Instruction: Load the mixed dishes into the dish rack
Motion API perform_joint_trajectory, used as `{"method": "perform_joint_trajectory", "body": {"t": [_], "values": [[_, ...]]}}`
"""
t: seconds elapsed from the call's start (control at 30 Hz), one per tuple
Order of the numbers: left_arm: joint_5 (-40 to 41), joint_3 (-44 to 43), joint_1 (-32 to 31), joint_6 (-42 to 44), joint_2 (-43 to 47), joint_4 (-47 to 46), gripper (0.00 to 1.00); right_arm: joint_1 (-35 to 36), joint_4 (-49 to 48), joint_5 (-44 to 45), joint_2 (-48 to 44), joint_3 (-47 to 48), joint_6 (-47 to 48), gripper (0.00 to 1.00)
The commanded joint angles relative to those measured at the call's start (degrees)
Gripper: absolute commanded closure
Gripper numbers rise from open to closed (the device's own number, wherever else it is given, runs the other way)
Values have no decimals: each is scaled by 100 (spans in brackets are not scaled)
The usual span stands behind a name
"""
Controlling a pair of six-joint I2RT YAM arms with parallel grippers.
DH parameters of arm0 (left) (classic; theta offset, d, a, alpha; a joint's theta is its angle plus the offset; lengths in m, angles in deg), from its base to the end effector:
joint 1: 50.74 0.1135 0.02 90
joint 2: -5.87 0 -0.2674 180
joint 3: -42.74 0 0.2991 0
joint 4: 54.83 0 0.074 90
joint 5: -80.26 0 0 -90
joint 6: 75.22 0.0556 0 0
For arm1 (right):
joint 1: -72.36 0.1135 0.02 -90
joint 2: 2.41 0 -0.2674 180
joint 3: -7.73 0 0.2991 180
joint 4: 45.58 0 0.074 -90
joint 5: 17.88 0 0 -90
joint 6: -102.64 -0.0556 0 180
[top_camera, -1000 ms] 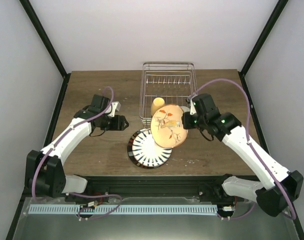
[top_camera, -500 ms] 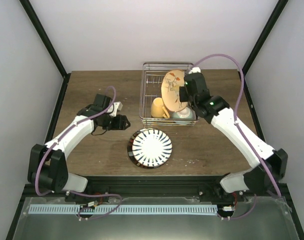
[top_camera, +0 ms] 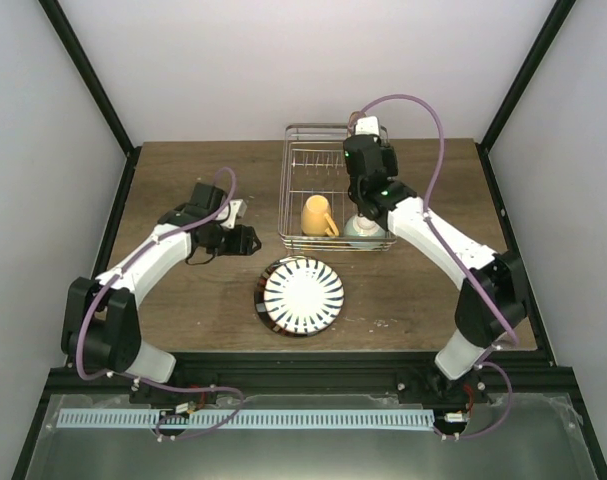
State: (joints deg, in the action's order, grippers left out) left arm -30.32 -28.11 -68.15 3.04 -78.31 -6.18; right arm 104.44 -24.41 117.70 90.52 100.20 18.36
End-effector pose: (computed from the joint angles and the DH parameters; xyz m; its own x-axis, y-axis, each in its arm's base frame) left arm 0.3216 -0.1213 0.1993 -0.9138 0.0869 -0.3968 0.2571 0.8800 -0.3994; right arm 0.3920 0.1988 0.3365 -0.3298 -0.2890 -0.8987 0.1588 0.9214 -0.3546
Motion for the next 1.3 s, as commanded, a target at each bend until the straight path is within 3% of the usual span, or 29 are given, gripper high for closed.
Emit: {"method": "perform_joint_trajectory", "body": {"t": [0.0,0.13,0.6,1.27], "values": [[41,-184,35,101,-108,-43,30,3,-1981,770,228,478,752,99],[28,-221,44,121,-188,-26,31,-73,-2352,908,642,611,1077,99],[103,-335,52,177,-333,45,31,-545,-2303,861,1613,1253,1041,99],[-22,-650,71,338,-787,177,31,-606,-1741,713,2011,2021,780,99]]}}
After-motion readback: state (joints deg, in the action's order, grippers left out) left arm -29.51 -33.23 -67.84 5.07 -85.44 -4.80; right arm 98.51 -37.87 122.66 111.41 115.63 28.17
